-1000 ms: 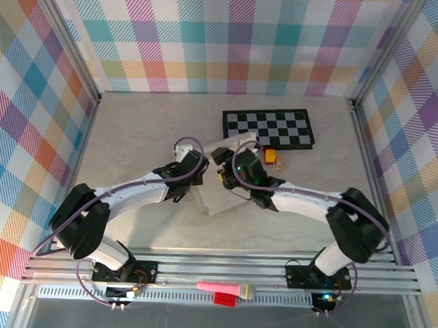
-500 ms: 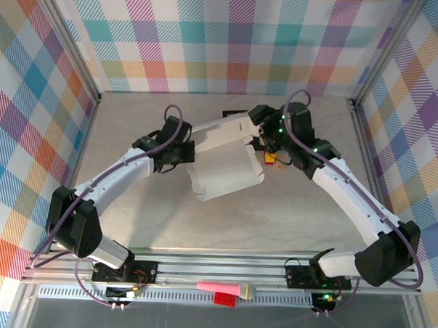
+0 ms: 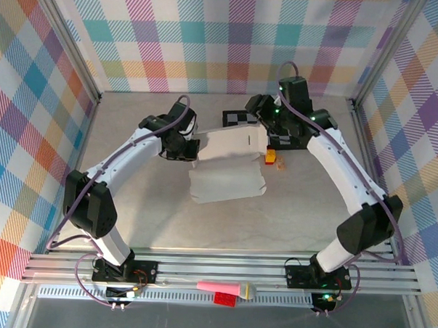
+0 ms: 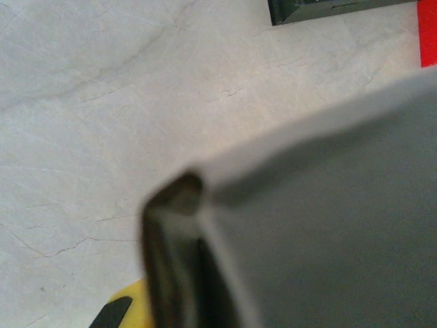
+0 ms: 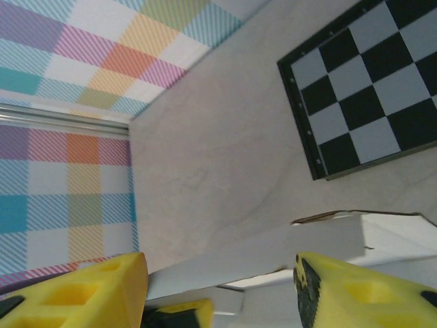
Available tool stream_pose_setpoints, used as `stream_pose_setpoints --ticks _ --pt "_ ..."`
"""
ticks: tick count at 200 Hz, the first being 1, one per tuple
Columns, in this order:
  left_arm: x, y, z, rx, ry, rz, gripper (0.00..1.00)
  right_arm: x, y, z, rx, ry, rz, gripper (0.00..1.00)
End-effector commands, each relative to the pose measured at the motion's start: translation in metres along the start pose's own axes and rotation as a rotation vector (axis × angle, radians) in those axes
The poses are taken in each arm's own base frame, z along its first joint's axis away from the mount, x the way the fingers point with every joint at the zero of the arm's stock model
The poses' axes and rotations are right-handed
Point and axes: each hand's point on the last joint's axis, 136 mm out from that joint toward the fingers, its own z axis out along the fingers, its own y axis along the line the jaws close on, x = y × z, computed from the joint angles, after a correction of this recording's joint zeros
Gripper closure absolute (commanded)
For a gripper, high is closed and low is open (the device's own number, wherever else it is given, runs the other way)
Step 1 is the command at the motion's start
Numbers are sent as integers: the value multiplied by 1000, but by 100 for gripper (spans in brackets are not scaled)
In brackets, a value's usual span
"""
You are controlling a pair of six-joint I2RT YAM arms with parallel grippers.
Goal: Fold the paper box
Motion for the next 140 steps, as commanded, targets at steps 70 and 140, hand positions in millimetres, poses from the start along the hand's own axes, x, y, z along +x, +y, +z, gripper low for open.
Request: stream_pose_setpoints --ticks 70,140 --pt "-1 -4 -6 29 15 13 100 21 -8 28 -40 188 -10 45" --pt "-5 -8 -3 43 9 11 100 21 10 23 -125 193 46 44"
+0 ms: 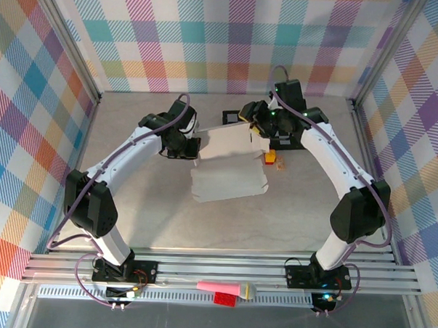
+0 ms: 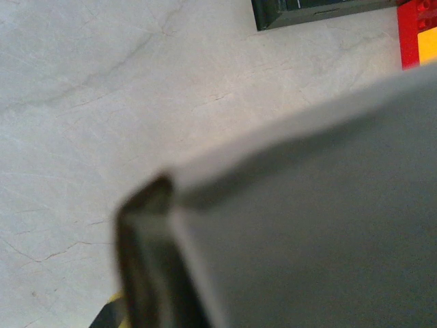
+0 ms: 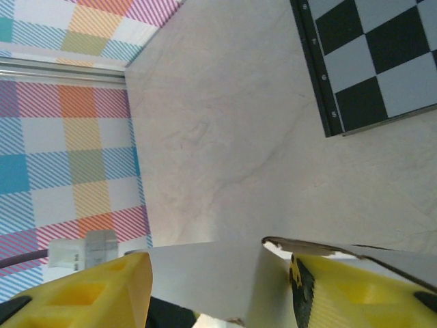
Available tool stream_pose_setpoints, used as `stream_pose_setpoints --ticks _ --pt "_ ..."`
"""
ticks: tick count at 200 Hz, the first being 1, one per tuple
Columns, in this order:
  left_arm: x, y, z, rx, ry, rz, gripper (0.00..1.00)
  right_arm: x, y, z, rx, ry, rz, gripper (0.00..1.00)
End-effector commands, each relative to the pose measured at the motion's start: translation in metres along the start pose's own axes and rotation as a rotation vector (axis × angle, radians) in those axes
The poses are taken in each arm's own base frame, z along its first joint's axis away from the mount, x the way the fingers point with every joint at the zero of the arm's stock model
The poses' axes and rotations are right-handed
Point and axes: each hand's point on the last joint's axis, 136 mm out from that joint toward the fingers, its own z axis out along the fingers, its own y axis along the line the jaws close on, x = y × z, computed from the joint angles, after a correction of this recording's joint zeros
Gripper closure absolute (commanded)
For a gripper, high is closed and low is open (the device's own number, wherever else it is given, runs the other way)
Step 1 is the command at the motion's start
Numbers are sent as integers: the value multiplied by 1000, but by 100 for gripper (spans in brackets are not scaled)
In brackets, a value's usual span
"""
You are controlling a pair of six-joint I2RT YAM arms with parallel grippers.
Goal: Fold the paper box
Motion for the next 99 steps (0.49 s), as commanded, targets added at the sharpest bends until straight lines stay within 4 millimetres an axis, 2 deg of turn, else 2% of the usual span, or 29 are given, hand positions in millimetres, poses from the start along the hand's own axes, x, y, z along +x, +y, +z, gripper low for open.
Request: stream_pose_setpoints --ticks 1,21,46,77,99 --pt "-2 -3 -2 21 5 6 100 -1 19 -11 -63 -2 -5 44" --pt "-5 -1 -2 14 -3 -7 100 1 13 -15 -38 0 -21 44" --pt "-7 -1 -5 15 -12 -27 100 1 0 -38 31 -62 -63 43" --pt "-6 2 -7 15 8 -60 100 -6 -37 -75 101 -176 -69 42" --pt "-5 4 -11 6 27 -78 100 6 -57 -79 136 -170 -104 42"
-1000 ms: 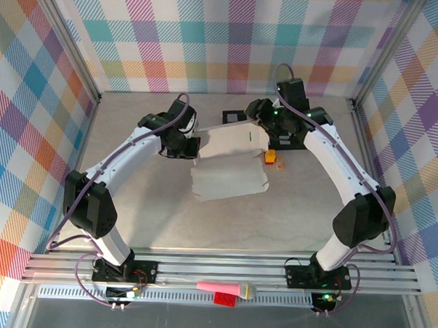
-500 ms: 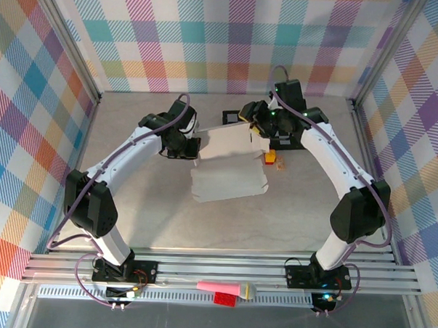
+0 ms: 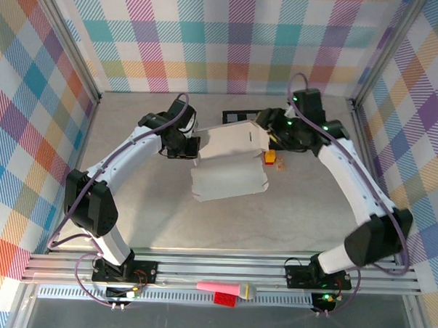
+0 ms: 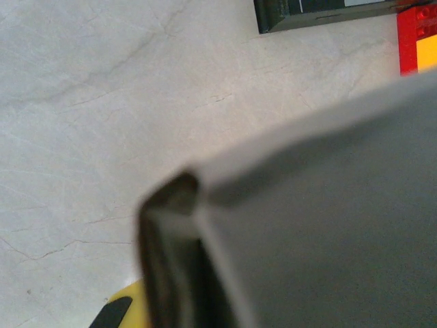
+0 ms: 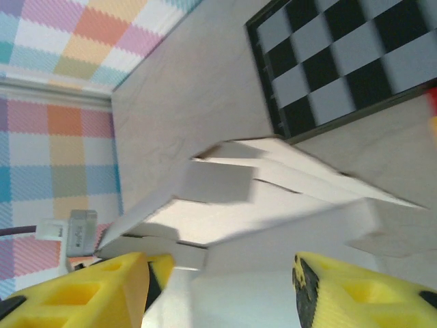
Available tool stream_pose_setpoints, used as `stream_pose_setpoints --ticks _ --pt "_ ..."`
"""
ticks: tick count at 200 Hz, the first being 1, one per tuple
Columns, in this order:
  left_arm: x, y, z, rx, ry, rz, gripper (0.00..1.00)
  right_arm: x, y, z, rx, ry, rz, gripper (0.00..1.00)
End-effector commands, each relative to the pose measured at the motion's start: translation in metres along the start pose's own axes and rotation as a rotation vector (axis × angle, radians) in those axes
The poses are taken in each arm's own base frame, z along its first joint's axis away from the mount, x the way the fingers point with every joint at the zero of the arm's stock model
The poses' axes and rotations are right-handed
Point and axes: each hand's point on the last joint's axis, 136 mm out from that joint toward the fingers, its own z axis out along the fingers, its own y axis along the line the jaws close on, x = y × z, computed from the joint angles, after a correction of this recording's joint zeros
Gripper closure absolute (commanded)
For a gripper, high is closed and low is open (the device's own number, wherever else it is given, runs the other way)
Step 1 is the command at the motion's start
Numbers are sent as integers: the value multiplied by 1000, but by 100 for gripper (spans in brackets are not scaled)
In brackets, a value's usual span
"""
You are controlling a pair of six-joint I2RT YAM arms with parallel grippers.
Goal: Fold the paper box
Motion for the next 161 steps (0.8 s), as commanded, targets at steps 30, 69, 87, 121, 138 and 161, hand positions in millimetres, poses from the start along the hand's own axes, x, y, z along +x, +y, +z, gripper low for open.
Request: stream_pose_setpoints --ticks 30,69,87,121,138,161 --pt "-1 0 -12 9 46 -50 100 28 -50 13 65 39 -25 45" --pt "-1 0 -12 11 51 -52 100 33 -59 39 50 72 14 52" --pt "-1 -1 -13 13 50 -54 100 34 -62 49 55 82 26 55" --pt "-1 -2 -13 21 50 -53 100 32 -71 65 75 80 41 57" --pt "-1 -3 -13 25 52 -53 100 32 -69 71 62 89 55 58" --pt "-1 -3 -12 27 53 -55 100 37 -66 79 61 110 58 60"
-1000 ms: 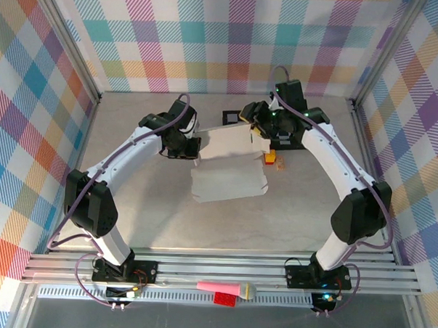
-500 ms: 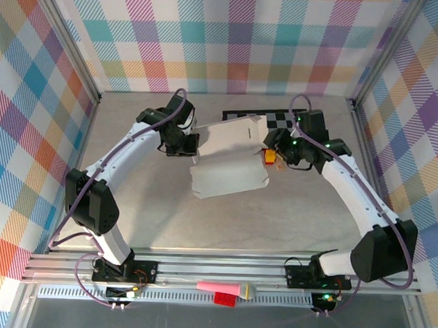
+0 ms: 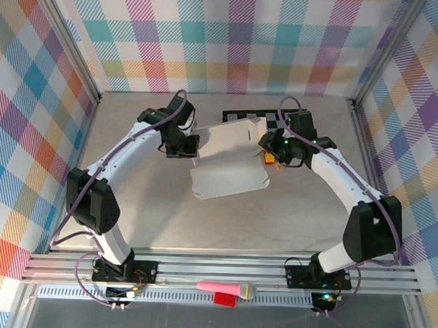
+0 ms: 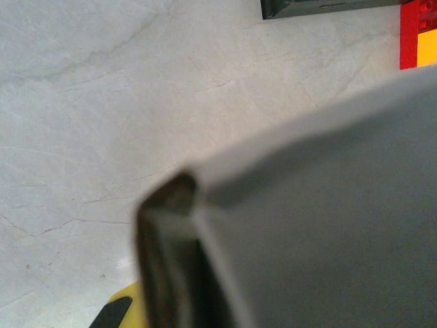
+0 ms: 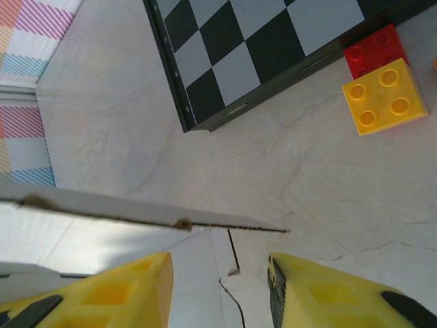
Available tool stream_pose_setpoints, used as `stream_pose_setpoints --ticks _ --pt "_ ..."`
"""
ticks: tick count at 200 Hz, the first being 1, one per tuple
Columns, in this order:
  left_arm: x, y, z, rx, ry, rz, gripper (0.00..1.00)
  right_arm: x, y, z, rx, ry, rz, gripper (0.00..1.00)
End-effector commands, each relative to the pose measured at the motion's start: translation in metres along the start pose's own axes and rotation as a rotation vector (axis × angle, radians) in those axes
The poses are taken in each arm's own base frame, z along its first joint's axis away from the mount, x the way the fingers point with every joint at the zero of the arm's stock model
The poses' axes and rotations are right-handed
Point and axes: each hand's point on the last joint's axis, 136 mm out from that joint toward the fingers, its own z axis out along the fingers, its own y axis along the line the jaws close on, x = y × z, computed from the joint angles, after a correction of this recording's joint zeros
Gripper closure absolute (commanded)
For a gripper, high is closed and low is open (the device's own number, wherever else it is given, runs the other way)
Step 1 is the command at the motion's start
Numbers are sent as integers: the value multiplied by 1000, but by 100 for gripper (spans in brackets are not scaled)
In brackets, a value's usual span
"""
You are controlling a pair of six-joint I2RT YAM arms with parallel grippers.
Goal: Fold the paper box
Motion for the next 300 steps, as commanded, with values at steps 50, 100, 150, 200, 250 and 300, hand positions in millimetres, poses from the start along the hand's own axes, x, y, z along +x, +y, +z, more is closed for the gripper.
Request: stream_pose_setpoints --ticks 50,100,150,200,250,300 --pt "-3 -5 -6 33 7 -20 100 3 13 20 -45 18 9 68" --pt "-2 -5 -5 36 8 -21 100 6 28 21 -72 32 -27 71" --pt "-4 -6 -4 41 7 -22 100 20 46 19 -87 67 -136 72" --pt "-5 -6 -5 41 1 -21 100 31 39 27 -63 117 -158 74" --pt "-7 -7 -3 48 -1 -22 100 37 48 27 -85 147 -202 75" --pt "-7 -6 -2 54 1 -21 100 19 67 -12 -95 64 -354 66"
